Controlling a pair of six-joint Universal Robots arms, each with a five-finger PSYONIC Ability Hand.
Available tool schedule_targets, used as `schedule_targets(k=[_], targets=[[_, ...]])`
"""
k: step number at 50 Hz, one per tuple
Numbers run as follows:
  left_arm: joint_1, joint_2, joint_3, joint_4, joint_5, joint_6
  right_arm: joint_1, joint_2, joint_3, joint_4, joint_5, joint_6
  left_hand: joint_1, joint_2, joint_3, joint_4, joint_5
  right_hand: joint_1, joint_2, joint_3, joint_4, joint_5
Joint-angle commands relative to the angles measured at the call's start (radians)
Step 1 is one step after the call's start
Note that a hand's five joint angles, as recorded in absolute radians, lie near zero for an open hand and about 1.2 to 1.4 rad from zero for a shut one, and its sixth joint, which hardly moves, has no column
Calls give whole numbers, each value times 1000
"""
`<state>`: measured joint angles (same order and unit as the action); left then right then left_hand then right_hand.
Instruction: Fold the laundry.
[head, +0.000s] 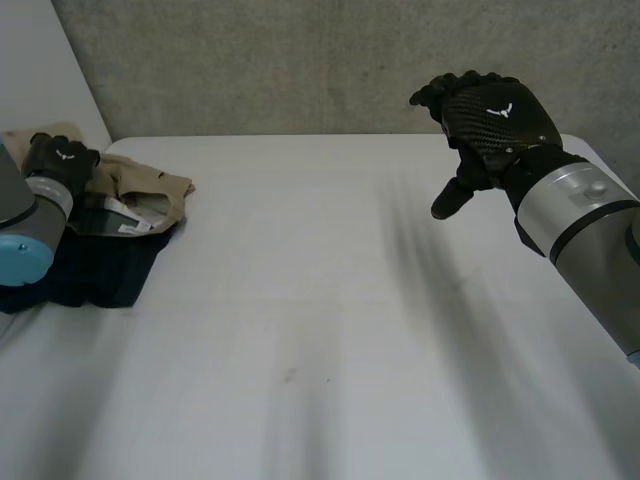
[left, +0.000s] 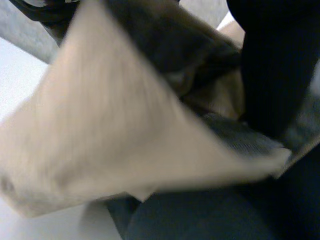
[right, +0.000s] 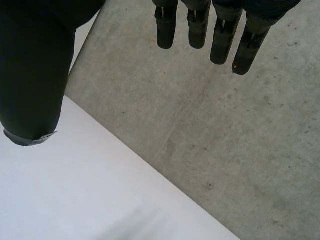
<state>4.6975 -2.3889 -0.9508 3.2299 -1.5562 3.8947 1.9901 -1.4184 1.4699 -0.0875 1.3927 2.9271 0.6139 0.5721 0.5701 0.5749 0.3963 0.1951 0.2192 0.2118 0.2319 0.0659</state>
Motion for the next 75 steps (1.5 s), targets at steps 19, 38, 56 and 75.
schedule_targets(k=[19,38,56,75], targets=[[-572,384,-144,-64,-119,-464,-8,16,-10,2,2,-37,782,824,826,821,825,-21,-45,-37,-57,-66],[-782,393,-238,-180,-88,-716,-34,6,-19,5,3,-37,-433,-391,-389,-394,-390,-21,-45,-37,-57,-66],[-553,533,-534,-135,-79,-698,-14,54,-17,242,-90,-495,-365,-323,-321,-326,-322,-21,-45,-37,-57,-66],[-479,544,-700,65,-81,-561,1,171,219,42,-52,-184,-365,-323,-321,-326,-322,0,-24,-16,-36,-45]])
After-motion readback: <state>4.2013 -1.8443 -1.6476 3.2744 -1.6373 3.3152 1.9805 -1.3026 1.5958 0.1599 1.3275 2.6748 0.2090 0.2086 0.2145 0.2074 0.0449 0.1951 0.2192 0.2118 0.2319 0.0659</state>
